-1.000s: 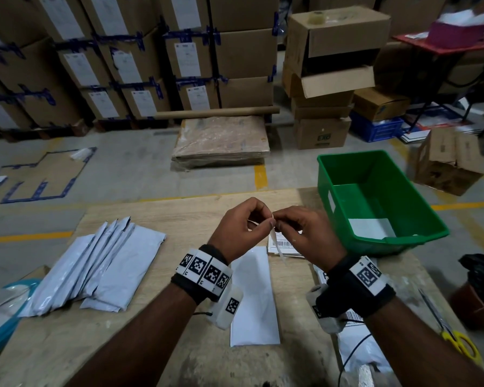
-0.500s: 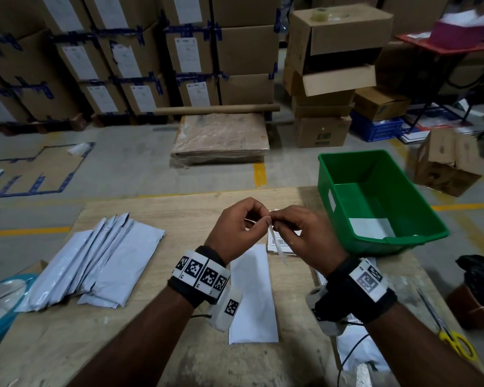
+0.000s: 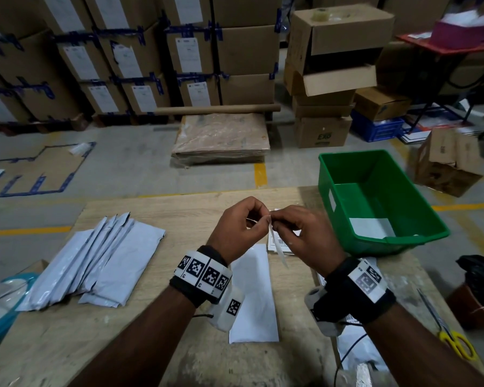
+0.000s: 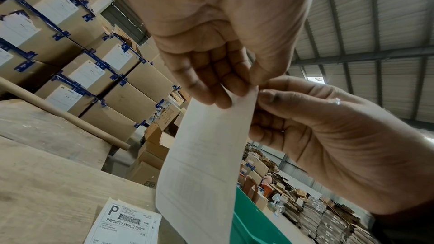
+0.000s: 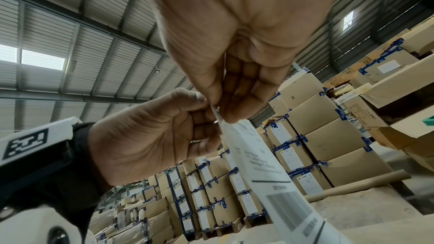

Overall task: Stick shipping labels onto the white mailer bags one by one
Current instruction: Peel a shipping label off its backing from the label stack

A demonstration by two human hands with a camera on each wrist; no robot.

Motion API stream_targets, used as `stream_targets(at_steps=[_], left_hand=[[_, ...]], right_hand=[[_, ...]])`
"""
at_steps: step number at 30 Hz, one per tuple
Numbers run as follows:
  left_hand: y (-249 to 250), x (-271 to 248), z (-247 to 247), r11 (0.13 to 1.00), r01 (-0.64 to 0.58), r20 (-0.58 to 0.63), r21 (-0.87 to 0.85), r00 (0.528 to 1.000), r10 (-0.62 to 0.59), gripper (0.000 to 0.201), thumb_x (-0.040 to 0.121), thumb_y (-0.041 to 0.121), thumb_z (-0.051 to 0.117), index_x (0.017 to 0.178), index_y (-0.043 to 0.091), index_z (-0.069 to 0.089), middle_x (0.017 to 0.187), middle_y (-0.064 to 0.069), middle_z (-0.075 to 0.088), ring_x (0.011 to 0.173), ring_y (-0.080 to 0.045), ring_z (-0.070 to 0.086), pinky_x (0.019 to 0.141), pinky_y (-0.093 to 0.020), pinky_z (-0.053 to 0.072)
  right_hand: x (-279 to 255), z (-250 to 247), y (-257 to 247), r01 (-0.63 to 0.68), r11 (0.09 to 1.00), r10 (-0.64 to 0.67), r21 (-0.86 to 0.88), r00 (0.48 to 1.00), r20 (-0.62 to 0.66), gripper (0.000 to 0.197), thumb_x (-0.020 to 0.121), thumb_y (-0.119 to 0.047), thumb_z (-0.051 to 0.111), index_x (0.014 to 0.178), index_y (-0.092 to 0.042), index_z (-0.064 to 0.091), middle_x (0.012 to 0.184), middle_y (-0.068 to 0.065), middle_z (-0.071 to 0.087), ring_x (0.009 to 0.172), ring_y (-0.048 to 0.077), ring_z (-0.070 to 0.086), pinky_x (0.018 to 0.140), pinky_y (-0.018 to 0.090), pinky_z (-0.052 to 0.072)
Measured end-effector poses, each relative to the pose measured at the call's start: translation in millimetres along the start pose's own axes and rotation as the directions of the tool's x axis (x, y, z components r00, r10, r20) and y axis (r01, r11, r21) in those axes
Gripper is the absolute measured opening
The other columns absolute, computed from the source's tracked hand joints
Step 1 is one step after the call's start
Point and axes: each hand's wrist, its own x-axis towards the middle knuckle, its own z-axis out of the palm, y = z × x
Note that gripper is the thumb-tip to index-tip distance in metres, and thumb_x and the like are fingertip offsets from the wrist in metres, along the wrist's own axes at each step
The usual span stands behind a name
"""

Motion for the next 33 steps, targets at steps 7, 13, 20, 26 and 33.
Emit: stream_targets(at_steps=[7,13,20,26,33], left_hand=[[1.5,0.0,0.2,1.0,-0.009,0.018,0.022,1.0,0.009,0.006,0.087,0.003,0.061,0.086,0.008,0.059,0.081,0.003,0.062,0.074,-0.005,0.059,0.069,-0.021,0.052],[4.2,-0.6,-0.9,1.0,-0.025,0.018,0.018,1.0,0.025,0.005,0.087,0.002,0.061,0.085,0.007,0.058,0.079,0.003,0.061,0.072,-0.003,0.057,0.067,-0.019,0.05],[6.0,-1.7,0.5,0.999,-0.042,0.006,0.007,0.999,0.042,0.006,0.086,0.013,0.062,0.082,0.01,0.058,0.075,0.005,0.06,0.07,-0.005,0.057,0.065,-0.019,0.05],[5.6,-0.1,-1.7,0.997,-0.061,0.029,0.037,0.998,0.06,0.009,0.086,0.017,0.062,0.083,0.009,0.06,0.077,-0.001,0.062,0.072,-0.014,0.06,0.068,-0.028,0.054],[6.6,-0.2,-0.1,0.997,-0.063,0.03,0.05,0.998,0.061,0.006,0.084,0.013,0.061,0.082,0.008,0.059,0.076,-0.003,0.061,0.072,-0.016,0.059,0.068,-0.03,0.054]], right_hand=[[-0.6,-0.1,2.3,0.0,1.0,0.0,0.0,1.0,-0.004,0.02,0.086,-0.013,0.06,0.101,-0.015,0.073,0.083,-0.009,0.066,0.075,-0.006,0.054,0.067,0.006,0.038],[0.2,0.0,1.9,-0.01,1.0,0.01,0.014,1.0,-0.013,0.017,0.087,-0.016,0.06,0.098,-0.015,0.073,0.083,-0.008,0.068,0.076,0.002,0.058,0.066,0.012,0.043],[3.5,-0.9,0.0,-0.014,1.0,0.015,0.014,1.0,-0.028,0.014,0.091,-0.021,0.06,0.091,-0.018,0.073,0.081,-0.01,0.068,0.075,0.001,0.059,0.064,0.015,0.045],[5.5,-1.4,1.6,-0.028,0.999,0.028,0.03,0.999,-0.025,0.014,0.09,-0.018,0.06,0.087,-0.016,0.073,0.077,-0.008,0.069,0.07,0.004,0.061,0.062,0.024,0.049],[6.4,-3.2,1.0,-0.039,0.999,0.04,0.03,0.999,-0.008,0.015,0.089,-0.02,0.057,0.086,-0.018,0.072,0.074,-0.01,0.068,0.068,0.005,0.06,0.06,0.032,0.05]])
